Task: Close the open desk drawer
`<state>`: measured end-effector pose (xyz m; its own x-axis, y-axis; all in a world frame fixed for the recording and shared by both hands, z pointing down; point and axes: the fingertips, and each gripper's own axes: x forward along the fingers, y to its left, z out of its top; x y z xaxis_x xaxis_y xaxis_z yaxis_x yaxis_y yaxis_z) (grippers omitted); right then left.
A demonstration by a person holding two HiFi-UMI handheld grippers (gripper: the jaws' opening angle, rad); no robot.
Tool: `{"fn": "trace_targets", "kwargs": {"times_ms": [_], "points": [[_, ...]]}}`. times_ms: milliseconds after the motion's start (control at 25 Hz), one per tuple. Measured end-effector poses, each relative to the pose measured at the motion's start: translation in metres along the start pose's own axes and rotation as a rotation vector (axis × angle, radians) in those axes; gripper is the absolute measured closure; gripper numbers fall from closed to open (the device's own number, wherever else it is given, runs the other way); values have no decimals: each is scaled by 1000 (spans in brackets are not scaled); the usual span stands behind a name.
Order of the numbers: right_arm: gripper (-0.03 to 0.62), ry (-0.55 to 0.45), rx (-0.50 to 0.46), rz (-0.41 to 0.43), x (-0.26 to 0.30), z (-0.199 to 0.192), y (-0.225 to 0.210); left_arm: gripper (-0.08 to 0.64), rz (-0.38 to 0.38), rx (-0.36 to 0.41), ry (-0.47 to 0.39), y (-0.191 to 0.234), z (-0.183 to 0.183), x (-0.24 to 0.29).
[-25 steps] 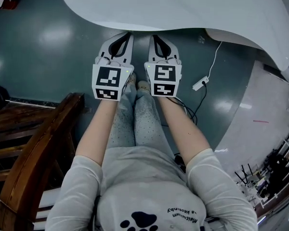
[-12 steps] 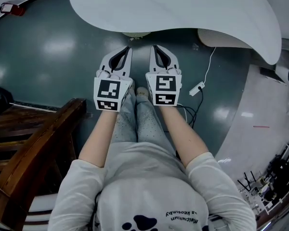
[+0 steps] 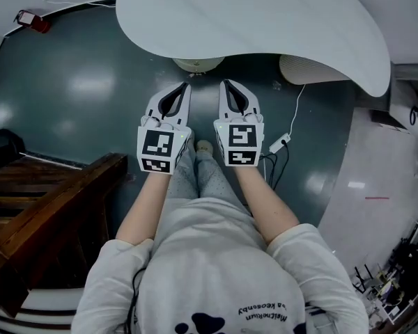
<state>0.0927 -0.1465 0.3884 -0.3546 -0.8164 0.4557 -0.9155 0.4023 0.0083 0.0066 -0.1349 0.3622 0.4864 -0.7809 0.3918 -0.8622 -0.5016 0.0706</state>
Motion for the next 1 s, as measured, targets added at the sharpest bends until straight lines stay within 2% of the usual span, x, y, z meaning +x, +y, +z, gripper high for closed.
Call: {"fn": "trace_targets", "kwargs": {"times_ms": [160, 480, 760, 1000], "points": [[577, -33, -39, 2, -29, 18, 0, 551, 16, 9, -33, -11, 27, -20], [577, -123, -46, 29, -74, 64, 5, 551, 45, 24, -89, -28, 68, -53], [577, -229, -92, 48, -118, 114, 28, 551, 38, 53, -141, -42, 97, -93], [575, -274, -97, 43, -149, 134, 48, 551, 41, 63, -176, -46, 117, -128]]}}
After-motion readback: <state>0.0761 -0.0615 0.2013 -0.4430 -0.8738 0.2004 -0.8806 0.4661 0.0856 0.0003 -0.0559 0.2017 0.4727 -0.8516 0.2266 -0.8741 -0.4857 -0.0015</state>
